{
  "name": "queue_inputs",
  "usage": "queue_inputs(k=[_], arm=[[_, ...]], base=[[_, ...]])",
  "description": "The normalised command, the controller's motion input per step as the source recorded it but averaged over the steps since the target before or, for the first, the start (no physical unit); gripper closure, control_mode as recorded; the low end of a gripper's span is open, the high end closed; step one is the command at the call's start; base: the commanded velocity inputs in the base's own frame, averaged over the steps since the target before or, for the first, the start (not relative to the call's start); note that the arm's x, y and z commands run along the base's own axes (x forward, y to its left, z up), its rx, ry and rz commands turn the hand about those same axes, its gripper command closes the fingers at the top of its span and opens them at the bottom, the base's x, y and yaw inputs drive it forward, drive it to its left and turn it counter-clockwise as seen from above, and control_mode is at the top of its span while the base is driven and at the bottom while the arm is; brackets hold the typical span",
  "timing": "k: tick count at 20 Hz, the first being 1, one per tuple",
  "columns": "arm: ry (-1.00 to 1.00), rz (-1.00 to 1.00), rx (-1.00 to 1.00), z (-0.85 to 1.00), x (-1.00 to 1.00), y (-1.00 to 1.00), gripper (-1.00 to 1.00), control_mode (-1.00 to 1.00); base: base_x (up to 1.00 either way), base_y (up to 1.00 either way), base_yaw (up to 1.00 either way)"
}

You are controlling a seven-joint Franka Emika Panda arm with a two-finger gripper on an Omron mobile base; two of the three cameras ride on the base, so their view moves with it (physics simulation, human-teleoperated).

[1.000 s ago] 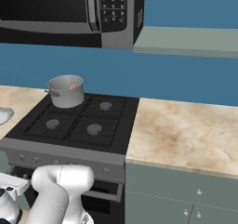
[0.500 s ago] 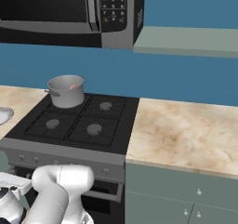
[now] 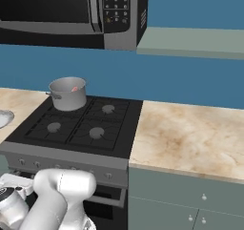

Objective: Retrieve the frozen meat and place it in the pot on a burner. Then turn the burner on.

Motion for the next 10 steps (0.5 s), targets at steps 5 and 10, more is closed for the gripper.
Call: queue_inputs(k=[5, 10], arm=[[-0.05, 0.0, 0.0, -0.15, 0.04, 0.0, -1.0, -1.0], [-0.04, 0.0, 0.0, -0.18, 0.0, 0.0, -1.0, -1.0]], base=[[0.0, 0.0, 0.0], [0.0, 0.0, 0.0]])
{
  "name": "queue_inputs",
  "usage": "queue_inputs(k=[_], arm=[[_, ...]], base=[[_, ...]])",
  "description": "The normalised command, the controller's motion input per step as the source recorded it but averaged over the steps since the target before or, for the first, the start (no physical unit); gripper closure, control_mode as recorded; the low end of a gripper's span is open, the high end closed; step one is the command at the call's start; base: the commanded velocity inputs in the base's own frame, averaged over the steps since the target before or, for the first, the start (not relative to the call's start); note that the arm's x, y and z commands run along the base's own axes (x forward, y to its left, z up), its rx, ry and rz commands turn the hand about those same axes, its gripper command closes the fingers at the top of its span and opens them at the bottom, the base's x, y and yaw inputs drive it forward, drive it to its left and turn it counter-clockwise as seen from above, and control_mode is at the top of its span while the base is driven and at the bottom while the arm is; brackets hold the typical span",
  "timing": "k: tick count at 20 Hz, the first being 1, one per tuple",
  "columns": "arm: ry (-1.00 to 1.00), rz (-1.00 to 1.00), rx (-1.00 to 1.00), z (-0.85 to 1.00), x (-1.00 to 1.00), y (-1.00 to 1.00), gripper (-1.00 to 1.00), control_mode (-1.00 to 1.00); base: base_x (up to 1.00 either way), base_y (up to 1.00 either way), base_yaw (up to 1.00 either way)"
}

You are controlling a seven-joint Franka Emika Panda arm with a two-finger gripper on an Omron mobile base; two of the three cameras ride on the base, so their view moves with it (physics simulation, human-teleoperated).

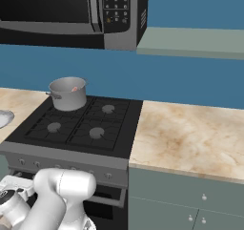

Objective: Retrieve the frozen meat and place it in the pot on a burner. Then turn the burner on.

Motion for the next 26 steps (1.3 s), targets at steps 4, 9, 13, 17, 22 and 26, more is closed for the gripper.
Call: queue_inputs(k=[4, 9, 13, 17, 22, 26], arm=[[0.0, 0.0, 0.0, -0.06, 0.07, 0.0, -1.0, -1.0], [0.0, 0.0, 0.0, 0.0, 0.16, 0.0, -1.0, -1.0], [0.0, 0.0, 0.0, 0.0, 0.15, 0.0, -1.0, -1.0], [0.0, 0.0, 0.0, 0.0, 0.11, 0.0, -1.0, -1.0], [0.0, 0.0, 0.0, 0.0, 0.16, 0.0, -1.0, -1.0], [0.0, 0.0, 0.0, 0.0, 0.22, 0.0, -1.0, -1.0]], base=[[0.0, 0.0, 0.0], [0.0, 0.0, 0.0], [0.0, 0.0, 0.0], [0.0, 0.0, 0.0], [0.0, 0.0, 0.0], [0.0, 0.0, 0.0]])
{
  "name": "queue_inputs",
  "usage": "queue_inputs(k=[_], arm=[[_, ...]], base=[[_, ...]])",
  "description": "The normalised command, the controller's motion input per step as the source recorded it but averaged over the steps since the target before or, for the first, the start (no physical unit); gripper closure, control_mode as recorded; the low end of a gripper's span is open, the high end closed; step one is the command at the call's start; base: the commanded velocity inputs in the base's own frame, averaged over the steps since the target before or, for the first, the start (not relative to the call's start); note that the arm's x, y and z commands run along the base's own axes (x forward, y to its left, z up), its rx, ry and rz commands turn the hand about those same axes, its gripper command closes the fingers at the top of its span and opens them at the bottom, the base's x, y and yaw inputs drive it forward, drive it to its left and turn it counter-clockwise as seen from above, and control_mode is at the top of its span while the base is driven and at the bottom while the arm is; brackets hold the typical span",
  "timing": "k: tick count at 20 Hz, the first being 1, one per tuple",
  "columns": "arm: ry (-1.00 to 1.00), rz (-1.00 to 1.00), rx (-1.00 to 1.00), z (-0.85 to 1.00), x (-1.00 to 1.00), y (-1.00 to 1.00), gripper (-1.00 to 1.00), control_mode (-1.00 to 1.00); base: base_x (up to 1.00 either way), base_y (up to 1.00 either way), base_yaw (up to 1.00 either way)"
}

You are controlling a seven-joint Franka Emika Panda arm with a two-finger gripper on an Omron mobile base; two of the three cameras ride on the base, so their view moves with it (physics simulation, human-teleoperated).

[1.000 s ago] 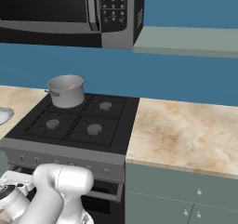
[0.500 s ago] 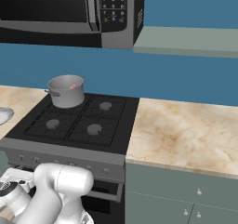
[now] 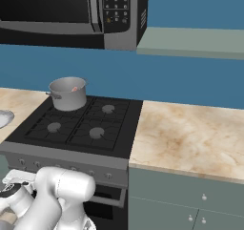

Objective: Retrieve the frozen meat and place it in the pot on a burner. Then turn the burner on.

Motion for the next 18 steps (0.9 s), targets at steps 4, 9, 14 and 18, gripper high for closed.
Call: queue_inputs(k=[4, 9, 14, 18], arm=[[-0.01, 0.0, 0.0, -0.07, 0.15, 0.0, -1.0, -1.0], [-0.01, 0.0, 0.0, -0.05, 0.06, 0.0, -1.0, -1.0], [0.0, 0.0, 0.0, 0.0, 0.19, 0.0, -1.0, -1.0], [0.0, 0.0, 0.0, 0.0, 0.22, 0.0, -1.0, -1.0]], base=[[0.0, 0.0, 0.0], [0.0, 0.0, 0.0], [0.0, 0.0, 0.0], [0.0, 0.0, 0.0]])
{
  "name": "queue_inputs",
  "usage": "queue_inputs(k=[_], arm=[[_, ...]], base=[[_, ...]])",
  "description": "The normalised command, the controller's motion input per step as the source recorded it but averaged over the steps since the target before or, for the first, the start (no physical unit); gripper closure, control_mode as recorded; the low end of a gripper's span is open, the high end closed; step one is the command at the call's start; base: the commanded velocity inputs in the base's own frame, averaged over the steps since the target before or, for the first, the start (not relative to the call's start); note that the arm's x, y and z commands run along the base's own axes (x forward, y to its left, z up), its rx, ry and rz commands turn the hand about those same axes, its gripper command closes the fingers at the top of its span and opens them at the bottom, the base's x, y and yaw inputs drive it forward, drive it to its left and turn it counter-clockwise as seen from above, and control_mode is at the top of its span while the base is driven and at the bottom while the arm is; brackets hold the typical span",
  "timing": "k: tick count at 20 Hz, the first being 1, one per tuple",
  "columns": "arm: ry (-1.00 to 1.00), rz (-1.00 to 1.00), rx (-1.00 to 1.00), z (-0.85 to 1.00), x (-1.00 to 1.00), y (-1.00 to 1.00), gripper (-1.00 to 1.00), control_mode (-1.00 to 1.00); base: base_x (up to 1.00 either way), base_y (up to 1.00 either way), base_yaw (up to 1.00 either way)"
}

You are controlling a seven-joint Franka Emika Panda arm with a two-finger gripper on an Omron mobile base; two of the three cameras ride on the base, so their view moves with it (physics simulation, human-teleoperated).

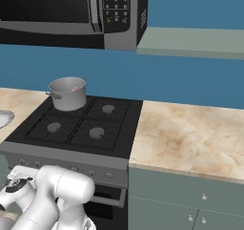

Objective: Retrieve the frozen meat and place it in the pot on a burner. Then turn the burner on.

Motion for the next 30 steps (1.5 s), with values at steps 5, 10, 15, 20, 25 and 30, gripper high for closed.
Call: queue_inputs(k=[5, 10, 15, 20, 25, 30], arm=[[-0.05, 0.0, 0.0, -0.05, 0.1, 0.0, -1.0, -1.0], [-0.03, 0.0, 0.0, -0.05, 0.03, 0.0, -1.0, -1.0], [-0.01, 0.0, 0.0, -0.09, 0.13, -0.02, -1.0, -1.0], [0.0, 0.0, 0.0, 0.0, 0.08, 0.0, -1.0, -1.0], [0.0, 0.0, 0.0, 0.0, 0.09, 0.0, 1.0, -1.0], [0.0, 0.0, 0.0, 0.0, 0.06, 0.0, 1.0, -1.0]], base=[[0.0, 0.0, 0.0], [0.0, 0.0, 0.0], [0.0, 0.0, 0.0], [0.0, 0.0, 0.0], [0.0, 0.0, 0.0], [0.0, 0.0, 0.0]])
